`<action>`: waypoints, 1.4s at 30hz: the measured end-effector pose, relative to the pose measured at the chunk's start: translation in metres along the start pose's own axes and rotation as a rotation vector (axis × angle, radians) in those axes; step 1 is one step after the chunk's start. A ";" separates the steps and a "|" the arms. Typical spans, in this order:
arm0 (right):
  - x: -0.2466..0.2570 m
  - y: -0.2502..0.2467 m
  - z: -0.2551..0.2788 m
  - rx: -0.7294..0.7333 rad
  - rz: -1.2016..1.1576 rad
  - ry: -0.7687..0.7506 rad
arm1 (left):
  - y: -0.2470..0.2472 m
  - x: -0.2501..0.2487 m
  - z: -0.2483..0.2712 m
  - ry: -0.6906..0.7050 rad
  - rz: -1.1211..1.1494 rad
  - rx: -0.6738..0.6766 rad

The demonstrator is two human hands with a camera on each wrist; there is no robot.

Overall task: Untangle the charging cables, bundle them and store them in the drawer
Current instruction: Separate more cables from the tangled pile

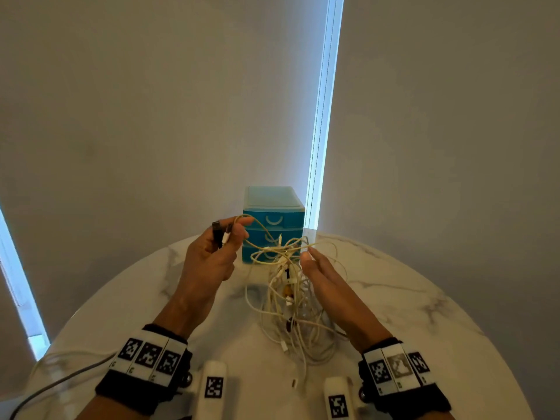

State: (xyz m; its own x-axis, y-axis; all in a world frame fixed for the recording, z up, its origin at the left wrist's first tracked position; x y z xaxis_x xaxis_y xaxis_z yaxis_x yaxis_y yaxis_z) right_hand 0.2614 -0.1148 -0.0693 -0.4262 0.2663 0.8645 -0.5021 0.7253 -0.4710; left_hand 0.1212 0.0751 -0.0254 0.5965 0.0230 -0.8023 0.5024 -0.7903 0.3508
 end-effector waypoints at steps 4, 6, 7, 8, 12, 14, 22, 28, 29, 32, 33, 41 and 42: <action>0.000 -0.024 -0.002 -0.250 0.167 -0.071 | 0.022 0.000 0.009 -0.052 -0.045 0.174; 0.011 -0.038 0.005 -0.397 0.265 -0.171 | 0.037 0.003 0.016 -0.111 -0.181 0.287; 0.016 -0.039 0.008 -0.401 0.263 -0.218 | 0.044 0.006 0.021 -0.132 -0.242 0.346; 0.021 -0.037 0.011 -0.364 0.240 -0.256 | 0.051 0.007 0.025 -0.151 -0.282 0.405; 0.025 -0.021 0.010 -0.209 0.211 -0.312 | 0.071 0.009 0.039 -0.219 -0.400 0.641; 0.021 -0.020 0.007 -0.176 0.131 -0.290 | 0.078 0.010 0.045 -0.215 -0.468 0.765; 0.025 -0.017 0.009 0.006 -0.471 -0.107 | 0.076 0.025 0.050 -0.304 -0.512 0.845; 0.022 -0.040 0.004 -0.237 -0.532 -0.198 | 0.058 0.008 0.032 -0.250 -0.452 0.497; 0.022 -0.042 0.004 -0.255 -0.534 -0.204 | 0.055 0.002 0.028 -0.238 -0.429 0.417; 0.014 -0.043 0.002 -0.275 -0.549 -0.174 | 0.044 -0.009 0.022 -0.221 -0.319 0.207; 0.010 -0.043 0.001 -0.281 -0.572 -0.154 | 0.042 -0.012 0.021 -0.212 -0.303 0.175; 0.037 -0.054 0.015 -0.325 -0.472 -0.329 | 0.027 -0.003 0.012 -0.166 -0.240 0.093; 0.040 -0.044 0.016 -0.276 -0.398 -0.346 | 0.025 0.000 0.012 -0.184 -0.235 0.092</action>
State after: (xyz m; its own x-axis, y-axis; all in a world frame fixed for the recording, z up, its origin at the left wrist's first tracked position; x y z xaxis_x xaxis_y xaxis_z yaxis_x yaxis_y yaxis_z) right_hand 0.2541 -0.1465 -0.0168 -0.4892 -0.2492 0.8358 -0.4791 0.8776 -0.0187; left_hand 0.1263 0.0487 -0.0224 0.3431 0.1070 -0.9332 0.5496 -0.8286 0.1071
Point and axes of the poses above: each hand's wrist, its own z-axis away from the middle knuckle, its own y-axis out of the palm, x = y × z, the point moved 8 cm from there along -z, towards the middle knuckle, and after that the axes turned 12 degrees about z, right-handed, at the moved point
